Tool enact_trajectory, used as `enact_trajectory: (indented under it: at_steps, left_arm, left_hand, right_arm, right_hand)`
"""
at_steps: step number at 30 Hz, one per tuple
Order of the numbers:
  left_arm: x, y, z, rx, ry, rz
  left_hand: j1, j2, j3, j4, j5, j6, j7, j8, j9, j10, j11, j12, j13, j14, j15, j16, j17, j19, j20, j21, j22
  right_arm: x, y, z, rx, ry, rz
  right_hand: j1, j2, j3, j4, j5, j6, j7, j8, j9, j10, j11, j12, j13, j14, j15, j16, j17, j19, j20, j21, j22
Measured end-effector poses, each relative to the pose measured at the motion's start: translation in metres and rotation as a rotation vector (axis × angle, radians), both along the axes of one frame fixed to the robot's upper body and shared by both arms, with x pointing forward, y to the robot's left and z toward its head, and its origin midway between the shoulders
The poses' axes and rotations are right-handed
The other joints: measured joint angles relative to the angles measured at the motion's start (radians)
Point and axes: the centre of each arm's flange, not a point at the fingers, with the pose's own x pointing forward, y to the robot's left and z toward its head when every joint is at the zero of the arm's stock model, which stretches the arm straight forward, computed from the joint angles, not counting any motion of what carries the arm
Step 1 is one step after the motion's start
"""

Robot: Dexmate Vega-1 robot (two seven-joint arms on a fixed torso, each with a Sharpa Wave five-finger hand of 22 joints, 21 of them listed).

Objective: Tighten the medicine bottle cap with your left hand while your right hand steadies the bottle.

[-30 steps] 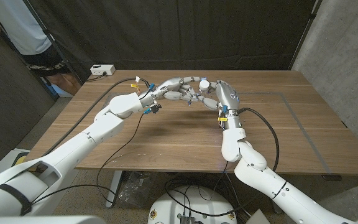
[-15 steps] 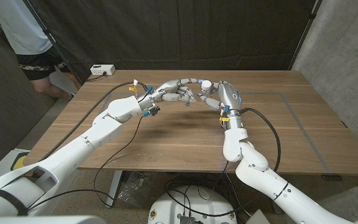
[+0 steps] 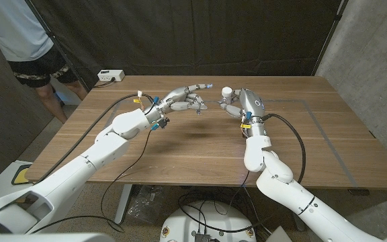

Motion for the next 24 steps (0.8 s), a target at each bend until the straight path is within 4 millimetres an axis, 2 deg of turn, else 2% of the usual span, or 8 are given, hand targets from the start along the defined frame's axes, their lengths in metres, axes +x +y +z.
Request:
enact_trajectory:
  at_steps: [4, 5, 6, 11, 21, 24]
  left_arm:
    - [-0.001, 0.0, -0.001, -0.004, 0.004, 0.001]
    - [-0.001, 0.0, -0.001, -0.004, 0.004, 0.001]
    - [-0.001, 0.0, -0.001, -0.004, 0.005, 0.001]
    - [-0.001, 0.0, 0.0, -0.004, 0.003, 0.0]
    - [0.002, -0.007, 0.003, 0.021, 0.004, -0.021]
    - [0.005, -0.01, 0.003, 0.042, 0.013, -0.033]
  left_hand:
    - [0.0, 0.0, 0.004, 0.004, 0.0, 0.0, 0.0, 0.0, 0.0, 0.0, 0.0, 0.0, 0.0, 0.0, 0.0, 0.0, 0.005, 0.0, 0.0, 0.007, -0.001]
    - [0.0, 0.0, 0.004, 0.004, 0.0, 0.0, 0.0, 0.0, 0.0, 0.0, 0.0, 0.0, 0.0, 0.0, 0.0, 0.0, 0.005, 0.0, 0.0, 0.007, -0.002]
    - [0.0, 0.0, 0.006, 0.003, 0.0, 0.0, 0.0, 0.0, 0.0, 0.0, 0.0, 0.0, 0.0, 0.0, 0.0, 0.0, 0.008, 0.0, 0.0, 0.007, -0.004]
    - [0.0, 0.0, 0.008, 0.0, 0.0, 0.0, 0.0, 0.0, 0.0, 0.0, 0.0, 0.0, 0.0, 0.0, 0.0, -0.002, 0.01, -0.004, -0.004, 0.015, -0.006]
    - [-0.006, -0.006, 0.017, 0.0, 0.005, 0.0, 0.0, 0.0, 0.0, 0.0, 0.0, 0.008, 0.0, 0.003, -0.003, -0.008, 0.018, -0.007, 0.0, 0.027, -0.014]
    - [-0.006, -0.007, 0.017, 0.0, 0.005, -0.007, -0.007, 0.0, 0.0, 0.0, 0.0, 0.011, 0.0, 0.003, -0.003, -0.008, 0.022, -0.007, 0.0, 0.03, -0.016]
  right_arm:
    - [0.0, -0.002, 0.001, 0.0, 0.012, -0.021]
    - [0.0, -0.003, 0.001, -0.001, 0.013, -0.026]
    - [0.0, -0.003, 0.002, -0.002, 0.014, -0.029]
    - [0.001, -0.005, 0.003, -0.005, 0.024, -0.047]
    - [0.002, -0.005, 0.005, -0.002, 0.034, -0.062]
    - [0.004, -0.004, 0.006, -0.004, 0.038, -0.066]
  right_hand:
    - [0.015, -0.015, 0.0, 0.0, 0.0, 0.014, 0.014, 0.007, -0.003, 0.004, 0.004, 0.015, 0.009, 0.0, 0.0, -0.004, 0.0, -0.031, -0.002, -0.013, 0.0]
    - [0.019, -0.02, 0.014, -0.014, -0.001, 0.018, 0.017, 0.007, -0.005, 0.006, 0.006, 0.015, 0.013, 0.0, 0.0, -0.004, 0.0, -0.033, 0.0, -0.015, -0.001]
    - [0.024, -0.024, 0.014, -0.014, 0.0, 0.021, 0.014, 0.007, -0.007, 0.009, 0.009, 0.018, 0.015, 0.0, 0.0, -0.004, 0.001, -0.038, -0.002, -0.015, -0.004]
    - [0.032, -0.032, 0.015, -0.015, 0.011, 0.032, 0.024, 0.007, -0.009, 0.012, 0.012, 0.026, 0.02, 0.0, 0.0, -0.004, 0.003, -0.038, -0.002, -0.015, -0.005]
    - [0.032, -0.032, 0.015, -0.015, 0.011, 0.032, 0.025, 0.007, -0.009, 0.014, 0.014, 0.031, 0.025, 0.0, 0.0, -0.004, 0.003, -0.038, -0.002, -0.015, -0.005]
    - [0.032, -0.032, 0.015, -0.015, 0.011, 0.032, 0.025, 0.007, -0.008, 0.014, 0.014, 0.034, 0.025, 0.0, 0.0, -0.004, 0.003, -0.038, -0.002, -0.015, -0.005]
